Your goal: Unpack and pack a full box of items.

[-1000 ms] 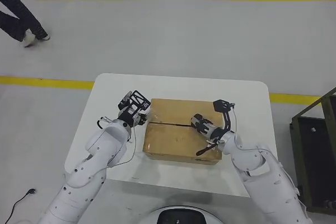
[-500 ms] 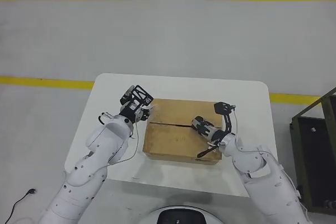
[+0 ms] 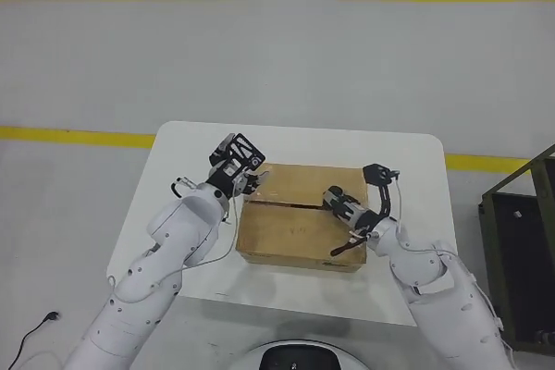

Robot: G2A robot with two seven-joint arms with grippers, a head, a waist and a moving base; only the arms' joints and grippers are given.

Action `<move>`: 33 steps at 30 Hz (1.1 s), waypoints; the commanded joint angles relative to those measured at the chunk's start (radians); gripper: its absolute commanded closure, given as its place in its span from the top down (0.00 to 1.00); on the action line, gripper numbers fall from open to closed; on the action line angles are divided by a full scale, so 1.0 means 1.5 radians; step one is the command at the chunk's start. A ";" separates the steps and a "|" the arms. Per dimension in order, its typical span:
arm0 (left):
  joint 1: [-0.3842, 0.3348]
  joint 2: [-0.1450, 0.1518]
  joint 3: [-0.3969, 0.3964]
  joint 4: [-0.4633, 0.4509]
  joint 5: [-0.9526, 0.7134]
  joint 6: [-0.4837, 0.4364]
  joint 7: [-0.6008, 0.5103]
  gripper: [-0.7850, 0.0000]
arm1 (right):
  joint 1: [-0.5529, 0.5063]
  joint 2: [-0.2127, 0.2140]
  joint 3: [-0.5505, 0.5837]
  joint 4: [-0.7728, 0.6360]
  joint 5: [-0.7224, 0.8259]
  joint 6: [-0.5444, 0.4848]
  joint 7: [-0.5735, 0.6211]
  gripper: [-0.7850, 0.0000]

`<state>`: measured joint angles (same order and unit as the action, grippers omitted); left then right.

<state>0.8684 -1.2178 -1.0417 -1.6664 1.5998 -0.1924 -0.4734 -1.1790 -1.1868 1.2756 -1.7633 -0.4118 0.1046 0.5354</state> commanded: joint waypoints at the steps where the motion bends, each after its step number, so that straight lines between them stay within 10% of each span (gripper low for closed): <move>1: -0.006 -0.003 0.011 -0.003 0.003 -0.005 0.001 1.00 | -0.018 0.003 0.025 -0.024 0.004 0.002 -0.005 0.00; 33: -0.079 -0.073 0.198 0.030 0.040 -0.048 -0.005 1.00 | -0.267 0.027 0.345 -0.121 0.115 -0.052 -0.056 0.00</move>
<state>0.7500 -1.3229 -0.7566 -1.6205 1.6557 -0.2618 -0.4786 -1.5750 -1.1473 1.7844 -1.9470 -0.2439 0.0330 0.4504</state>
